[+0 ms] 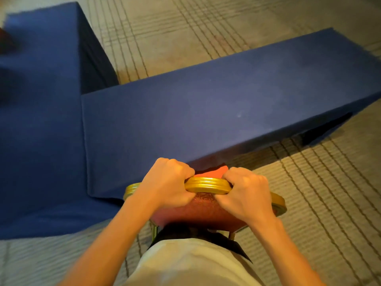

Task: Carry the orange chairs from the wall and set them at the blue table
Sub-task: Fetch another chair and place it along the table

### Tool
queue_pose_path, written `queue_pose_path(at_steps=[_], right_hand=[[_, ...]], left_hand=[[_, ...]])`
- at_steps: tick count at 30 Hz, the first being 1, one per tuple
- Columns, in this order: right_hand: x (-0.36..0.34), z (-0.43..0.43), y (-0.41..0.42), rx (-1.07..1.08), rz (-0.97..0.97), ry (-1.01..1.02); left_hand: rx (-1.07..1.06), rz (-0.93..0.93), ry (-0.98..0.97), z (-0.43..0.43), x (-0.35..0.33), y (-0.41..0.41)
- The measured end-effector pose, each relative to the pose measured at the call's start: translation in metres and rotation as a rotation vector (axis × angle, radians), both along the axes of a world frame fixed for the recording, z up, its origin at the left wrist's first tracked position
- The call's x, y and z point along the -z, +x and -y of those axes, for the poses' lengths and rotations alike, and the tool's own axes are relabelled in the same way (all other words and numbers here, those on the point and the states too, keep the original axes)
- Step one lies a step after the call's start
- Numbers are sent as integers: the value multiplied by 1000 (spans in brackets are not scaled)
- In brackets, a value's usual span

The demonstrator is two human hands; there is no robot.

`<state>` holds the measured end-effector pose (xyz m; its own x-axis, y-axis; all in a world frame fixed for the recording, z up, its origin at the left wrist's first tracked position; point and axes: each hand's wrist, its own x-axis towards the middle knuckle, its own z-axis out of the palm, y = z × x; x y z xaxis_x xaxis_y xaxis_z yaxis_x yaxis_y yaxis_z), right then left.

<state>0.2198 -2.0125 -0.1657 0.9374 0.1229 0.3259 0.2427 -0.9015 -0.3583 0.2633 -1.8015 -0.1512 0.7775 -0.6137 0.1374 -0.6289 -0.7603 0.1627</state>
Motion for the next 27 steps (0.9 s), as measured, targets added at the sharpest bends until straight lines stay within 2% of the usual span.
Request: queue_pose_path(at_steps=[6,12,21,27], right_hand=[[7,-6,44,-229,-57,-89],[3,-29,81,-360,-80,-150],[35,-50,105,-481,-128,-237],[37,-57,136,-487,-141,-217]], left_hand=[[-198,-38,10,-9,9,-9],[-325,-21,-49,-29,19,-4],[-492,-46,-29,-48,57,3],[-535,-21,-120,-52,55,28]])
